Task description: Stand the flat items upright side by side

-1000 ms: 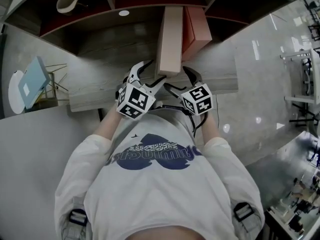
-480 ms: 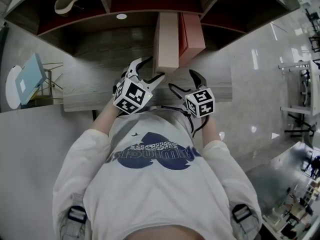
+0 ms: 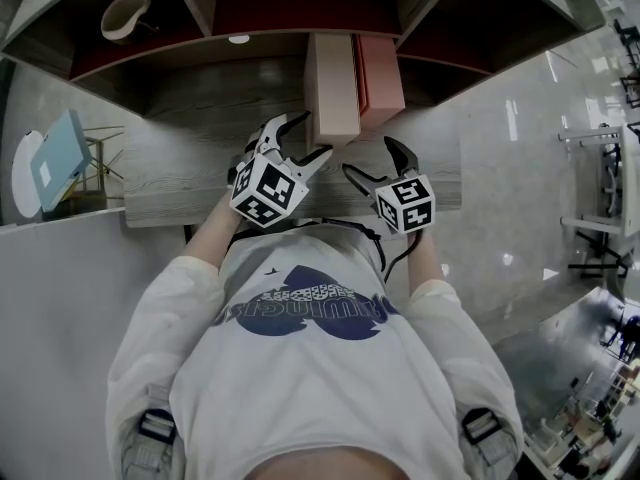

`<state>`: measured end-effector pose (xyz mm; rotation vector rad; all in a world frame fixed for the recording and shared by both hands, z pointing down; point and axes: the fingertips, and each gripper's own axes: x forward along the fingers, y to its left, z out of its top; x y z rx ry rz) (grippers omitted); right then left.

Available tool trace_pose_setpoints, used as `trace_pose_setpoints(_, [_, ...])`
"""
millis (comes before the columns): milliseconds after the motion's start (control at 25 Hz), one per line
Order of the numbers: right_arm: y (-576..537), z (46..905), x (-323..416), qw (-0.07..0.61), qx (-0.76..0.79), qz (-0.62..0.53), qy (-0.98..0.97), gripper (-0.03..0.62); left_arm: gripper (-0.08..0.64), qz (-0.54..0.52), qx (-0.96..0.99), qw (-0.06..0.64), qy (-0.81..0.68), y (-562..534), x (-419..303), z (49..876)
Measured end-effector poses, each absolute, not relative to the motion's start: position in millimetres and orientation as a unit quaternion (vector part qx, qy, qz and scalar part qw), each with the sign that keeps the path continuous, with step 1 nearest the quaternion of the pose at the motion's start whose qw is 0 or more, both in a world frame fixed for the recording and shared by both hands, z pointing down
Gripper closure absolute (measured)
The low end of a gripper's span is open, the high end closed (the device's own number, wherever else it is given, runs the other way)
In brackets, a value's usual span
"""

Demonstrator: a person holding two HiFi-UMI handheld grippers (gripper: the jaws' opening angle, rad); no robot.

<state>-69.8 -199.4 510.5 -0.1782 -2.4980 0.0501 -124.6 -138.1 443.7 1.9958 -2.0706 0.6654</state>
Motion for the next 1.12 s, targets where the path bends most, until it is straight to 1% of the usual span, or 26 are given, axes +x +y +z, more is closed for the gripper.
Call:
trace_pose_setpoints(480, [-208,510,-76,0.312,-0.075,0.008,-0.947,0.129,0.258,0.223,0.670,0.101,-0.701,-154,-138,446])
trace_pose_setpoints(1120, [-221,514,-71,0.319,-0.084,0.024,-0.944,0.129,0.258,0.221,0.662,0.116,-0.706,-176,-156,444])
